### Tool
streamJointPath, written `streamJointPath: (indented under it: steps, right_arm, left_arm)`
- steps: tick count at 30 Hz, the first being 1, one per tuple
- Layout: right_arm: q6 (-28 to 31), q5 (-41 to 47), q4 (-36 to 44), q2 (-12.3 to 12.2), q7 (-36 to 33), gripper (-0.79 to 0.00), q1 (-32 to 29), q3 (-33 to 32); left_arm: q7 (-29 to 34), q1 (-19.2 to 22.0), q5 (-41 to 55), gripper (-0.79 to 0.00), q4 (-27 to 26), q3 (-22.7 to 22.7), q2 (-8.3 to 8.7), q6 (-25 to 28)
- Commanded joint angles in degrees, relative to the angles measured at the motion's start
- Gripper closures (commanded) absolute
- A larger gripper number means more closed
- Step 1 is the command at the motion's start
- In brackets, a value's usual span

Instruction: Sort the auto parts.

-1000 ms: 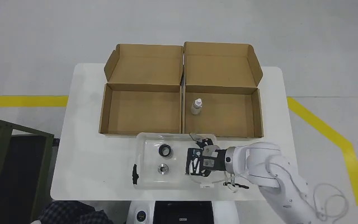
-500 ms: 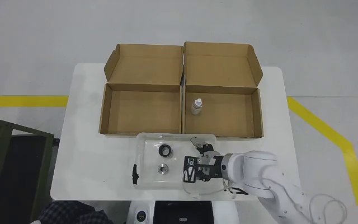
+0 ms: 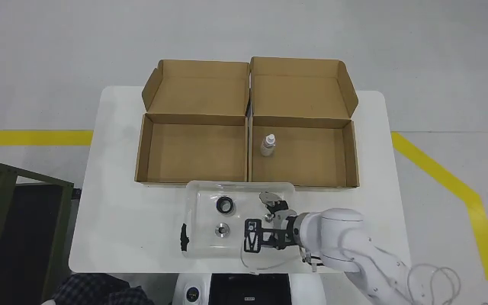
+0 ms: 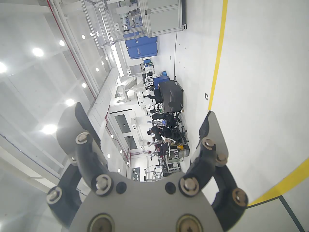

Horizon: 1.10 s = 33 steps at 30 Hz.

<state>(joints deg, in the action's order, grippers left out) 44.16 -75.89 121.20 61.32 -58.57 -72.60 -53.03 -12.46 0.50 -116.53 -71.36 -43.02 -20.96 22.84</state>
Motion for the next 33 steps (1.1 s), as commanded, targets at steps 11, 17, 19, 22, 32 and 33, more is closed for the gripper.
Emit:
streamJointPath:
  steps: [11,17,19,22,32,33]
  right_arm:
    - [-1.7,0.1,-2.5,0.2,-2.7,-0.637,2.1,2.1]
    - [-2.0,-0.1,-3.8,0.3,-3.4,-0.517,2.8,3.1]
    - [-2.1,-0.4,-4.1,0.3,-3.7,-0.406,3.0,3.5]
    - [-2.5,-0.9,-4.5,0.3,-4.1,-0.382,3.1,4.2]
    - [-3.1,-1.0,-5.0,0.2,-4.6,-0.252,3.9,5.4]
    - [-3.1,-1.1,-5.0,0.3,-4.7,-0.243,4.0,5.5]
  left_arm:
    - [0.0,0.0,0.0,-0.785,0.0,0.0,0.00,0.0]
    - [0.0,0.0,0.0,-0.785,0.0,0.0,0.00,0.0]
    - [0.0,0.0,0.0,-0.785,0.0,0.0,0.00,0.0]
    - [0.0,0.0,0.0,-0.785,0.0,0.0,0.00,0.0]
    - [0.0,0.0,0.0,-0.785,0.0,0.0,0.00,0.0]
    - [0.0,0.0,0.0,-0.785,0.0,0.0,0.00,0.0]
